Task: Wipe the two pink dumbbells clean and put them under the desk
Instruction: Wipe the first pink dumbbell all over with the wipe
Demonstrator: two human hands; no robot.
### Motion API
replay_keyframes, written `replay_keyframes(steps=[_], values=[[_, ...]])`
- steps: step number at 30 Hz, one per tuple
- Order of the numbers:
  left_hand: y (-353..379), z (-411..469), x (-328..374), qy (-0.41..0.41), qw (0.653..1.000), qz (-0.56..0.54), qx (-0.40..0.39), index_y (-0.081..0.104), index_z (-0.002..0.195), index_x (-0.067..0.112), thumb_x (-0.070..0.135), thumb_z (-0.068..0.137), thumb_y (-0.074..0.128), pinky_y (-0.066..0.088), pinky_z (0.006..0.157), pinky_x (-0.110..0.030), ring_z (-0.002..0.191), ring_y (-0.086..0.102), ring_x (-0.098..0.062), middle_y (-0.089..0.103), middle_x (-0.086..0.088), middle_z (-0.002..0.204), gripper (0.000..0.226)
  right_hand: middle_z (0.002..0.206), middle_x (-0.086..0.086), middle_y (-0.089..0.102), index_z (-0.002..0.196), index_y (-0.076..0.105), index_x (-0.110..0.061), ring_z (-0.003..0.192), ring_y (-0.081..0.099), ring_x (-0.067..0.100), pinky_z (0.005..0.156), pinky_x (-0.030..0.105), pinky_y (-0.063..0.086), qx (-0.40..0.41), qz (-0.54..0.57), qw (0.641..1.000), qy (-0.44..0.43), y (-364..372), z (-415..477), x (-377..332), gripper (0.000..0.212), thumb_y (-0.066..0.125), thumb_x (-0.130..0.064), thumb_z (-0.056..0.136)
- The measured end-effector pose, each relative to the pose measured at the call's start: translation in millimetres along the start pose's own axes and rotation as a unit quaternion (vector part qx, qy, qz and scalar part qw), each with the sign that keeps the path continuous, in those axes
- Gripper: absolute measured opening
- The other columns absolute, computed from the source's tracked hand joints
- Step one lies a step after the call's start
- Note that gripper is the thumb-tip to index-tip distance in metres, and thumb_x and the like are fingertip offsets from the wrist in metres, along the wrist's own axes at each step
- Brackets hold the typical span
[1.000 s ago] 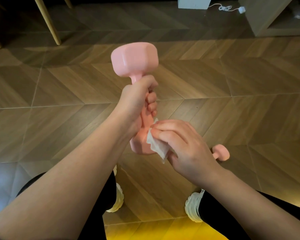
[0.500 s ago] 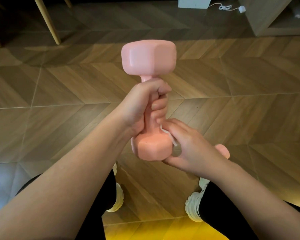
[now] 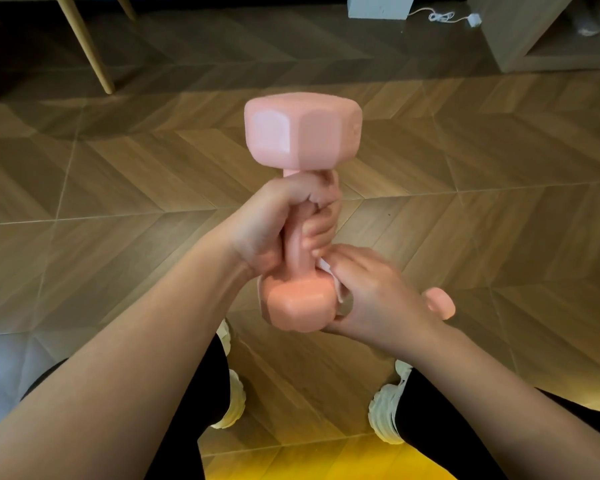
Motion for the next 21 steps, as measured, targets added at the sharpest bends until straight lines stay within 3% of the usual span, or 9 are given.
replay_keyframes(steps=[2, 5, 7, 10, 16, 21], values=[[-4, 0, 3, -0.003, 0.997, 0.067, 0.042, 0.050, 0.062, 0.015, 0.023, 0.067, 0.066, 0.045, 0.055, -0.028, 0.053, 0.047, -0.017, 0.050, -0.004, 0.061, 0.019, 0.094, 0.004, 0.069, 0.100, 0.064, -0.010, 0.089, 0.063, 0.021, 0.079, 0.036, 0.047, 0.056, -0.058, 0.997, -0.018, -5, -4, 0, 0.052, 0.083, -0.029, 0.055], [-12, 0, 4, -0.003, 0.986, 0.101, 0.130, 0.055, 0.080, 0.012, 0.022, 0.069, 0.073, 0.046, 0.068, -0.033, 0.063, 0.051, -0.015, 0.049, -0.003, 0.069, 0.024, 0.096, 0.006, 0.071, 0.098, 0.070, -0.007, 0.090, 0.066, 0.023, 0.077, 0.038, 0.049, 0.101, -0.094, 0.990, -0.008, -11, -8, 3, 0.042, 0.081, -0.028, 0.063], [-17, 0, 2, 0.003, 0.976, 0.097, 0.193, 0.053, 0.087, 0.010, 0.021, 0.071, 0.071, 0.046, 0.065, -0.031, 0.061, 0.051, -0.014, 0.048, -0.002, 0.068, 0.026, 0.094, 0.006, 0.070, 0.095, 0.070, -0.007, 0.086, 0.066, 0.023, 0.072, 0.039, 0.051, 0.117, -0.096, 0.989, -0.002, -13, -7, 3, 0.033, 0.081, -0.021, 0.068], [-19, 1, 1, 0.008, 0.961, 0.074, 0.268, 0.054, 0.075, 0.014, 0.015, 0.081, 0.072, 0.042, 0.052, -0.027, 0.049, 0.046, -0.012, 0.046, 0.000, 0.059, 0.020, 0.093, 0.005, 0.070, 0.095, 0.071, -0.006, 0.084, 0.066, 0.022, 0.070, 0.037, 0.050, 0.124, -0.080, 0.989, -0.003, -11, -2, -5, 0.027, 0.077, -0.018, 0.071], [-12, 2, -4, -0.005, 0.961, 0.017, 0.276, 0.040, 0.057, 0.020, 0.012, 0.090, 0.060, 0.029, 0.045, -0.024, 0.040, 0.027, -0.015, 0.029, 0.002, 0.045, 0.039, 0.099, 0.002, 0.068, 0.107, 0.066, -0.011, 0.093, 0.061, 0.021, 0.077, 0.037, 0.048, 0.006, -0.063, 0.997, 0.032, 1, 2, -3, 0.056, 0.065, -0.047, 0.064], [-10, 4, 1, 0.003, 0.956, 0.007, 0.293, 0.040, 0.060, 0.020, 0.013, 0.091, 0.059, 0.029, 0.043, -0.023, 0.040, 0.027, -0.014, 0.029, 0.004, 0.044, 0.037, 0.095, 0.007, 0.069, 0.093, 0.069, -0.004, 0.089, 0.064, 0.023, 0.075, 0.038, 0.047, 0.114, -0.037, 0.993, 0.014, -9, -2, -11, 0.033, 0.069, -0.026, 0.069]])
Point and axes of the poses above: each hand's wrist, its own z-axis towards the middle knuckle, its own y-axis out of the palm, x = y × z, the point moved 3 cm from there along z, towards the middle knuckle
